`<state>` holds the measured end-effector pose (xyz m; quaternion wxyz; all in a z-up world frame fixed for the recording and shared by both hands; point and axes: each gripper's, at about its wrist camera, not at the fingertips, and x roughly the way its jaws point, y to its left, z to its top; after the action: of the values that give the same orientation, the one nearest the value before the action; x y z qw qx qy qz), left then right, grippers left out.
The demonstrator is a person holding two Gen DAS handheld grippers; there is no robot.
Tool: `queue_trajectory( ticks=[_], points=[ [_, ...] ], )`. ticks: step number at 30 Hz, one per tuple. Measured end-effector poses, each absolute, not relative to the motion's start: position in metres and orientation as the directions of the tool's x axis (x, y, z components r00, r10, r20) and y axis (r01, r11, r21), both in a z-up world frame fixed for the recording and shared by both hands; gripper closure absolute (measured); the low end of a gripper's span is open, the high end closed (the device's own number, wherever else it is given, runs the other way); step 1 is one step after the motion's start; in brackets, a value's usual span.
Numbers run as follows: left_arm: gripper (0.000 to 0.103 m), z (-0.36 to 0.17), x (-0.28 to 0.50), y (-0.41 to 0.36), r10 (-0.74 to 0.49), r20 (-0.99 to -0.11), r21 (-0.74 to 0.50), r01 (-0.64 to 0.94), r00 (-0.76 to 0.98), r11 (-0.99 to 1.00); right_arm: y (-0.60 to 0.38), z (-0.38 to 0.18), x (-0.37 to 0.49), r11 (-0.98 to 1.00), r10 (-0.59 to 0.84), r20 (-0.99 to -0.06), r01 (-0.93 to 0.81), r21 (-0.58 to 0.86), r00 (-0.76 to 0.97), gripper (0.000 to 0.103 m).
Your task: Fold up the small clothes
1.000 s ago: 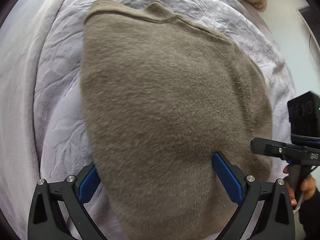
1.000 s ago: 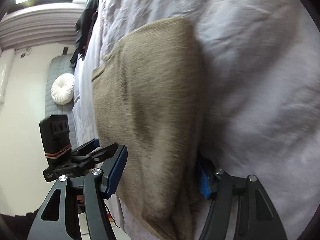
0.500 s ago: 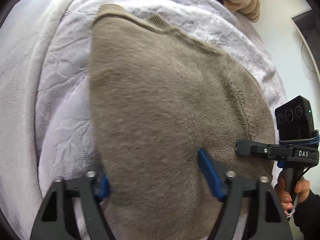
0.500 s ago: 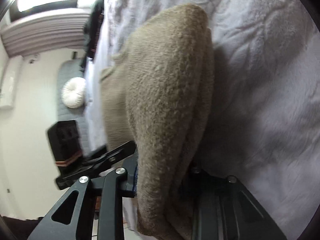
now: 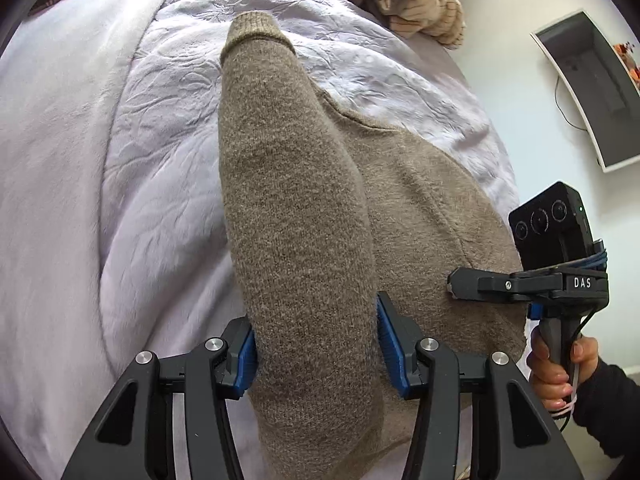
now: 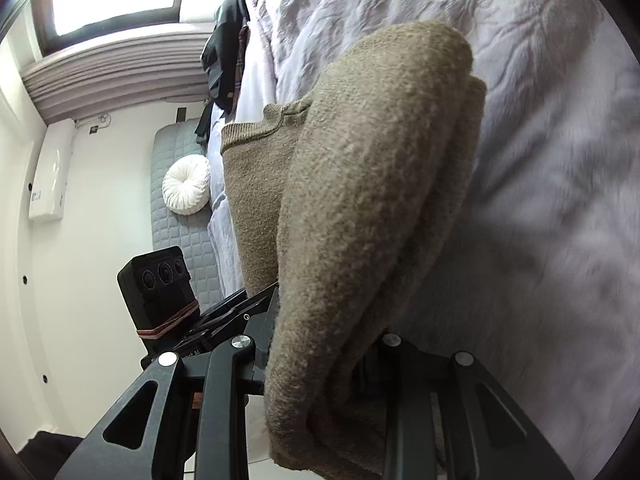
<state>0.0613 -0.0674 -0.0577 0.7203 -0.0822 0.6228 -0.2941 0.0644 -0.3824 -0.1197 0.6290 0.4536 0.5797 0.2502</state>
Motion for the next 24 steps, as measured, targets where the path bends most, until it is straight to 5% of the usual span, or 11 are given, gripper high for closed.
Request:
queue_trajectory(
  ticks=[16,22,24],
  points=[
    [0.05,-0.043,-0.055,0.032,-0.447,-0.893,-0.423,0.258,0.04,0.868,-0.259,-0.113,-0.037,0.457,0.871,-0.482,0.203,0.866,0.096,0.073],
    [0.05,-0.088,-0.077,0.053,-0.31,-0.951,-0.301,0.21,0.008,0.93,-0.23,-0.151,-0.048,0.6,0.784,-0.621,0.247,0.761,0.008,0.07],
    [0.05,-0.088,-0.078,0.065,-0.327,-0.945,-0.318,0.173,0.026,0.932,-0.234,-0.155,-0.049,0.668,0.723,-0.691,0.264,0.696,-0.007,0.062]
  ],
)
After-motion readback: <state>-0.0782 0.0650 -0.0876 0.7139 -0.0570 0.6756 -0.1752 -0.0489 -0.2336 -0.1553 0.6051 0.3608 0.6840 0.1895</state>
